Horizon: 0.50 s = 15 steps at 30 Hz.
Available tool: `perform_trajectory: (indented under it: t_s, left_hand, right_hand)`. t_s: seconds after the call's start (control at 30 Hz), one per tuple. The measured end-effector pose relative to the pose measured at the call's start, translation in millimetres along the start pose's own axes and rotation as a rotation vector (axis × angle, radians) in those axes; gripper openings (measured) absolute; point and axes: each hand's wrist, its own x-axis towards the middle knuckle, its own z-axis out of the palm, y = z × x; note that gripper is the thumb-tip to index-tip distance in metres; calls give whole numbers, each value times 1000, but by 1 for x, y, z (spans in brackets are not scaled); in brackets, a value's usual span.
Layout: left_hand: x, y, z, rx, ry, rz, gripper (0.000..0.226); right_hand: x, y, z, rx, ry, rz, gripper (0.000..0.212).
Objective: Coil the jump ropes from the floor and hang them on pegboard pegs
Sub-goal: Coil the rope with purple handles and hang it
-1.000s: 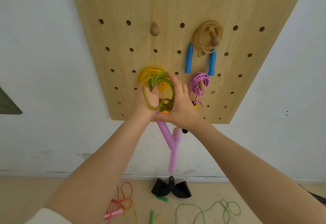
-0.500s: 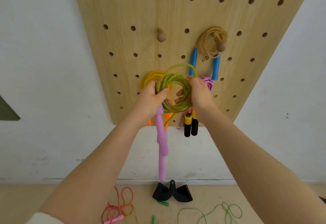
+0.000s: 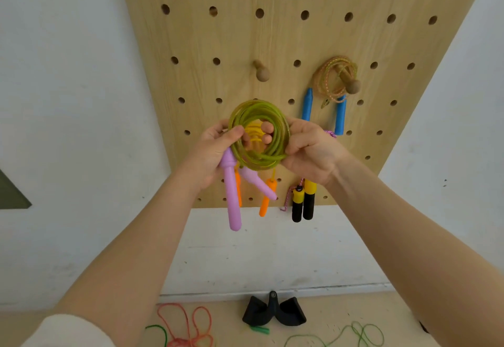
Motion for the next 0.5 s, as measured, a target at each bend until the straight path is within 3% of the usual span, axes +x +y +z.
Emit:
perform_trajectory:
  t_s: [0.1,0.2,0.3,0.4,0.5]
  left_hand:
    - [10,-2,-5,305,172,104,29]
    - [7,2,-5,727,255,418,41]
    - [-7,16,7,634,155,467,50]
    - [-21,30,21,609,-62,376,45]
    - [-29,41,28,509,-248,230,59]
  right_hand:
    - [8,4,8,83,61,-79,52]
    - [11,3,15,52,65,-123,52]
    - [13,-1,22,36,36,-171,52]
    - [11,-1,28,8,53,-227,55]
    - [7,0,35,-111,130,-274,57]
